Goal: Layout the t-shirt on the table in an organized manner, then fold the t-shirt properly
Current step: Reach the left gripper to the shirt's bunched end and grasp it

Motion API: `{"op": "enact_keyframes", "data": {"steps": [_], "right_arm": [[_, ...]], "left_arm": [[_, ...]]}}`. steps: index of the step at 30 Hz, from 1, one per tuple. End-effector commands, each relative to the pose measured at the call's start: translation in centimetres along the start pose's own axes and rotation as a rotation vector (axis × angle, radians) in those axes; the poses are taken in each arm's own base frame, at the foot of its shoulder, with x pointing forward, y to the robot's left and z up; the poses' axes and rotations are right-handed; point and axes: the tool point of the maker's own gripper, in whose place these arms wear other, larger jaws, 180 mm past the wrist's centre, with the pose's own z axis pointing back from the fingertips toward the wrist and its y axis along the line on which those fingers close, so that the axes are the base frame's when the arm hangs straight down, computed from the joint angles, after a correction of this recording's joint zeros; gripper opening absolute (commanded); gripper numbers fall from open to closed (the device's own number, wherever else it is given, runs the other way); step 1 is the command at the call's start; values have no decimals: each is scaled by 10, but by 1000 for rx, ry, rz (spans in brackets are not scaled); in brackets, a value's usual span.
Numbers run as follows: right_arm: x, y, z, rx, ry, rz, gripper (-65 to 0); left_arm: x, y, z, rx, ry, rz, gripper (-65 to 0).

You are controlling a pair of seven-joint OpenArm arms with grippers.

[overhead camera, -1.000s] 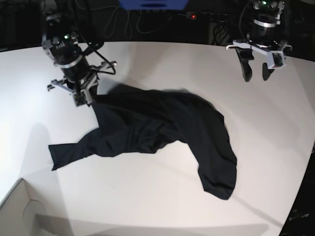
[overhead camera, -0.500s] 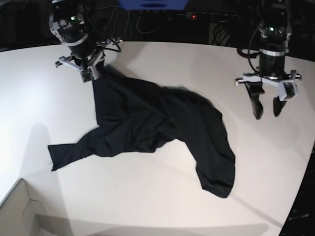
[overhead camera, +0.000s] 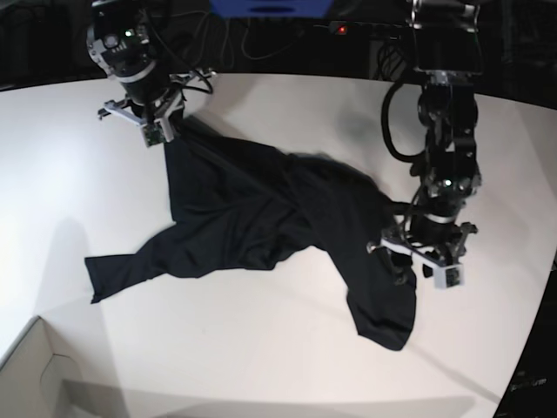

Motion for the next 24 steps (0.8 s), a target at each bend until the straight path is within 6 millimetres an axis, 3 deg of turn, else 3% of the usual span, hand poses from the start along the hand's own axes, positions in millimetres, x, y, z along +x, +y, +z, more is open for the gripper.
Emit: {"op": "enact_keyframes", "data": {"steps": [1, 5, 11, 20, 24], "right_arm": [[7, -1, 2, -3, -31, 0, -650], [6, -2, 0, -6, -6, 0, -592], [7, 0, -2, -7, 10, -17, -481], [8, 2, -3, -5, 8, -31, -476], [14, 0, -5, -11, -4, -29, -476]], "left_arm": [[28, -12, -10, -31, -72, -10, -326], [23, -28, -41, -59, -12, -40, -326], [18, -57, -71, -106, 61, -113, -326], [-17, -56, -94, -88, 198, -159, -330], [-17, -55, -94, -88, 198, -161, -351]]}}
